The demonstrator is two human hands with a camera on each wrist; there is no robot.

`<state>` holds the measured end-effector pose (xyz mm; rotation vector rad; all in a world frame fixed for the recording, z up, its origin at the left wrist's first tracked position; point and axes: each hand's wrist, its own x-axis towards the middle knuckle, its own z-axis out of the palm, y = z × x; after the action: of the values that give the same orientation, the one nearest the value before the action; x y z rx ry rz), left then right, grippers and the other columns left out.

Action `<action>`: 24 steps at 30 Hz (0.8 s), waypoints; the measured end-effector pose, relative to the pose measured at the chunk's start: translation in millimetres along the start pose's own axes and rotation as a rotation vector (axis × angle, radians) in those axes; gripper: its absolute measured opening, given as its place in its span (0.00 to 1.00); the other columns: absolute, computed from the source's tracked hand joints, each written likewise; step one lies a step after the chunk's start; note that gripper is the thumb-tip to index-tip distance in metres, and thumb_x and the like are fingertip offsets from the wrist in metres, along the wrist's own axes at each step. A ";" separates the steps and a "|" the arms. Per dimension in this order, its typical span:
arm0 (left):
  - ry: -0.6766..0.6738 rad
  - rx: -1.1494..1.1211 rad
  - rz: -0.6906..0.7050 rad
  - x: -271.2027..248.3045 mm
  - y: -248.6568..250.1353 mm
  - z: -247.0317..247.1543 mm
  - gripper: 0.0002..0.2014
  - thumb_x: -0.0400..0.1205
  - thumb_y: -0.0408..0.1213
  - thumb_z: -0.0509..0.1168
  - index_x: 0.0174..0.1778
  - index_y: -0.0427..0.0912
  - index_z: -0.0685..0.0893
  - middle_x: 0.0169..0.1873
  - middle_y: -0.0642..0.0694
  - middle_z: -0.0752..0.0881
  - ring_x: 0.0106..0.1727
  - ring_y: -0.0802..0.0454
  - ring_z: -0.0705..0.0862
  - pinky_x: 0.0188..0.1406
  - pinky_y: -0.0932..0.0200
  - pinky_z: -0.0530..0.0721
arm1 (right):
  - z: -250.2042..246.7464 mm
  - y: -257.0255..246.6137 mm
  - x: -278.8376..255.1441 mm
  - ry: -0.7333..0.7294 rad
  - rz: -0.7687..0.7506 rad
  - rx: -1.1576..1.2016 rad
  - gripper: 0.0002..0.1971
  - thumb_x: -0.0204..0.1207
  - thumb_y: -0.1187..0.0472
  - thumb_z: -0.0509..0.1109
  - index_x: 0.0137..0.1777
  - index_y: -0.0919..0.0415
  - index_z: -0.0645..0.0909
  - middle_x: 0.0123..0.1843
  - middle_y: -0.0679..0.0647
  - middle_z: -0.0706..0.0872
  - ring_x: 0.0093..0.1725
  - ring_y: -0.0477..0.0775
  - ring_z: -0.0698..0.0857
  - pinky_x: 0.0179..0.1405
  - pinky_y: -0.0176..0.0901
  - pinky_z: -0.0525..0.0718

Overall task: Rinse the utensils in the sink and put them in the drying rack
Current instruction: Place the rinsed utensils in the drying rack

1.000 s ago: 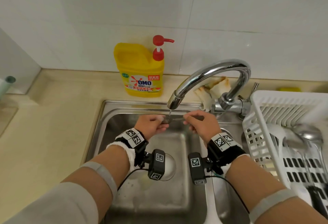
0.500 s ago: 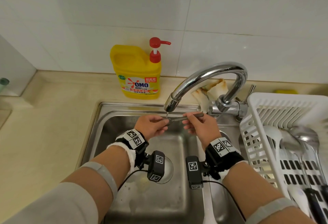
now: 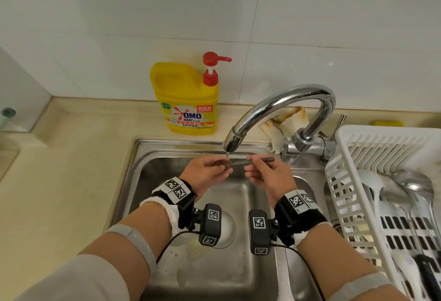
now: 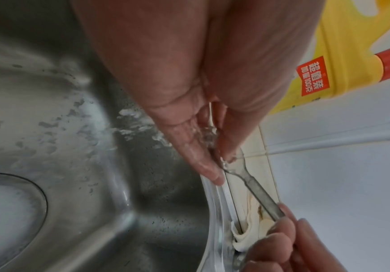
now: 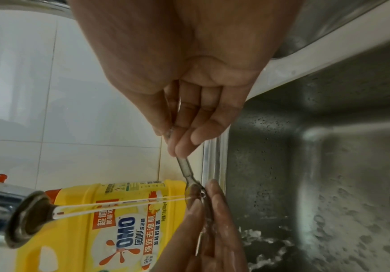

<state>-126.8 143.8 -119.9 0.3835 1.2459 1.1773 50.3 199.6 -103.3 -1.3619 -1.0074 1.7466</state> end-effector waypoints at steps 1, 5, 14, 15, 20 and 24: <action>-0.002 -0.008 -0.011 -0.5 0.2 -1.4 0.15 0.83 0.19 0.65 0.66 0.26 0.82 0.54 0.33 0.87 0.57 0.38 0.89 0.60 0.54 0.88 | 0.7 -0.4 -0.3 -0.007 0.014 0.009 0.06 0.83 0.63 0.70 0.50 0.65 0.88 0.35 0.59 0.90 0.31 0.49 0.87 0.31 0.37 0.86; 0.013 -0.025 -0.036 -0.9 -1.1 -6.2 0.15 0.82 0.29 0.71 0.64 0.28 0.85 0.54 0.33 0.89 0.55 0.42 0.89 0.59 0.56 0.89 | 2.0 -1.6 -1.3 -0.035 0.042 0.003 0.06 0.83 0.66 0.69 0.51 0.66 0.88 0.37 0.59 0.89 0.33 0.50 0.87 0.34 0.39 0.86; 0.050 -0.086 -0.018 2.0 -1.3 -4.3 0.11 0.82 0.21 0.67 0.58 0.33 0.87 0.47 0.37 0.90 0.48 0.46 0.90 0.50 0.62 0.90 | -0.8 -1.4 -2.8 -0.039 0.023 -0.114 0.10 0.82 0.73 0.65 0.52 0.64 0.87 0.39 0.61 0.90 0.32 0.51 0.87 0.33 0.41 0.84; 0.050 -0.080 -0.023 1.3 -1.3 -3.7 0.10 0.82 0.22 0.68 0.58 0.34 0.87 0.46 0.39 0.90 0.48 0.47 0.90 0.50 0.61 0.90 | -1.5 -1.7 -2.9 -0.034 0.020 -0.112 0.10 0.82 0.73 0.65 0.51 0.64 0.87 0.40 0.61 0.90 0.32 0.51 0.87 0.33 0.41 0.84; 0.071 -0.007 -0.034 0.1 -1.7 -1.1 0.08 0.80 0.31 0.74 0.54 0.40 0.89 0.44 0.43 0.90 0.46 0.51 0.89 0.48 0.59 0.89 | -3.3 -2.2 -4.3 -0.046 0.012 -0.102 0.09 0.82 0.73 0.65 0.52 0.64 0.87 0.40 0.61 0.91 0.33 0.52 0.87 0.34 0.42 0.83; 0.070 -0.032 -0.010 -0.6 -2.1 -4.6 0.10 0.81 0.33 0.73 0.57 0.37 0.89 0.47 0.40 0.92 0.48 0.50 0.92 0.47 0.62 0.90 | -2.0 -2.0 -3.9 -0.014 0.024 -0.051 0.10 0.82 0.73 0.66 0.49 0.63 0.88 0.38 0.60 0.91 0.33 0.53 0.87 0.34 0.42 0.84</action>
<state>-129.7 140.9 -122.8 0.3145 1.2863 1.2091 53.2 197.4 -100.1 -1.4008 -1.0541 1.7615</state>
